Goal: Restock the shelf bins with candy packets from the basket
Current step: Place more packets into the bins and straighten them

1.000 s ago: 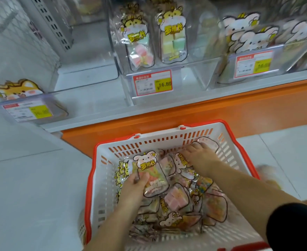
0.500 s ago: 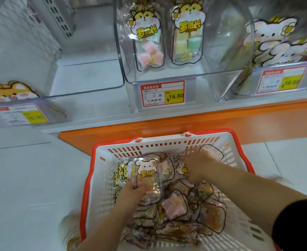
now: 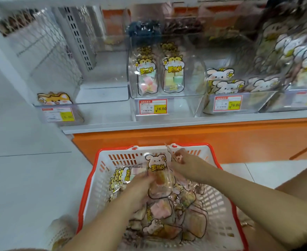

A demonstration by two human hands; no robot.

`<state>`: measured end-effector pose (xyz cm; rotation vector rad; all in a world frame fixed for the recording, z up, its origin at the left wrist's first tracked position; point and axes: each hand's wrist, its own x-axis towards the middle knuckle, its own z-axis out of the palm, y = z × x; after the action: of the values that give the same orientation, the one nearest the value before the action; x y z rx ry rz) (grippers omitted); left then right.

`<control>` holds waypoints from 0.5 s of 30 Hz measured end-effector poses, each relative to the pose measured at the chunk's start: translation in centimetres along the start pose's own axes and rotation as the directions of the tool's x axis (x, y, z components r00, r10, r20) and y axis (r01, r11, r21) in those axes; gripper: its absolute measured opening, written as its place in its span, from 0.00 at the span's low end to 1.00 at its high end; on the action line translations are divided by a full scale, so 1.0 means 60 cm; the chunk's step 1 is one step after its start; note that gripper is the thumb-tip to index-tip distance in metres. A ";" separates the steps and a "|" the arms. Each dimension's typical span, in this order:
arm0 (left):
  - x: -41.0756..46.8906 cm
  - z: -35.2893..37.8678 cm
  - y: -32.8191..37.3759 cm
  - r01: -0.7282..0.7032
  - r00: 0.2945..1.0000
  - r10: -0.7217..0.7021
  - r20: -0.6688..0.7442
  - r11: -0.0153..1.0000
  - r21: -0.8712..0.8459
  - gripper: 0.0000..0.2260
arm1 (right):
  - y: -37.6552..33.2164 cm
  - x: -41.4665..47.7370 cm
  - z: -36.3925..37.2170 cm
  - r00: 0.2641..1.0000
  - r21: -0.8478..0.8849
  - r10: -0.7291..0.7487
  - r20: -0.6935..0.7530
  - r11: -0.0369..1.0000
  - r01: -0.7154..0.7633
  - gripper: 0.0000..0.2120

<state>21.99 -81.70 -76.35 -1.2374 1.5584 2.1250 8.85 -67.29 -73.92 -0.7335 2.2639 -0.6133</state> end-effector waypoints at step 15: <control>-0.116 0.075 0.094 -0.264 0.904 0.338 0.260 0.923 -0.281 0.33 | -0.054 -0.090 -0.103 0.841 -0.045 -0.434 -0.321 0.895 0.445 0.18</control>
<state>20.58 -78.14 -67.08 -0.7053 1.4666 2.6185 8.85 -64.78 -65.45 -1.2341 2.3803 -1.0520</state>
